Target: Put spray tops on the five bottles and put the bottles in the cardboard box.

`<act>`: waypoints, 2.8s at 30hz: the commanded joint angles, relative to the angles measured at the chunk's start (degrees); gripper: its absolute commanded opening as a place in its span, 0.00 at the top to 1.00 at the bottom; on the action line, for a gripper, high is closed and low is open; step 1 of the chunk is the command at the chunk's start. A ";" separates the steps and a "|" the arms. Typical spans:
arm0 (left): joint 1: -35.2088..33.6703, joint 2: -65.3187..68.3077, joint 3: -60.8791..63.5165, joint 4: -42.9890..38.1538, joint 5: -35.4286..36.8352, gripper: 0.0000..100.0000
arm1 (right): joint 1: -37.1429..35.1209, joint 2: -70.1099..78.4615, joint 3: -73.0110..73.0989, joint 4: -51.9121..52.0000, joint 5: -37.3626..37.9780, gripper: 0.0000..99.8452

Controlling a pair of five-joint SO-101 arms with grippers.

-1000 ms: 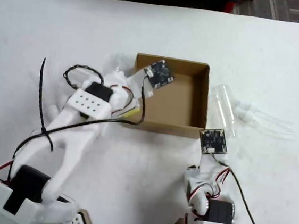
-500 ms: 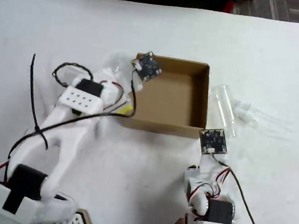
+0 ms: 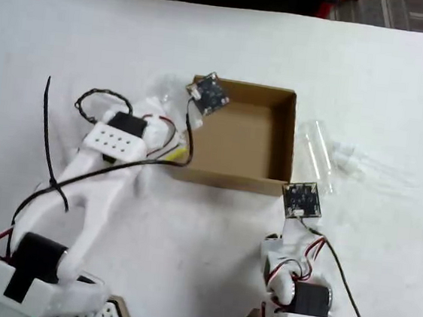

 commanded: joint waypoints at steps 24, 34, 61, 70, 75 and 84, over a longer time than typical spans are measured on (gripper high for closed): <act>4.62 -0.66 5.89 -7.12 0.35 0.82 | 0.31 -0.31 0.44 0.22 0.35 0.98; 4.53 -0.75 5.54 -4.13 0.35 0.98 | 0.31 -0.31 0.44 0.22 0.35 0.98; 13.49 -12.88 -19.08 10.46 16.35 0.95 | 0.31 -0.31 0.44 0.22 0.35 0.98; 17.45 -15.16 -20.92 10.46 15.21 0.95 | 0.31 -0.31 0.44 0.22 0.18 0.98; 17.10 -14.73 -20.66 0.88 15.30 0.98 | 0.31 -0.31 0.44 0.22 0.18 0.98; 16.13 -15.16 2.20 -46.24 25.76 0.98 | 0.31 -0.31 0.44 0.22 0.18 0.98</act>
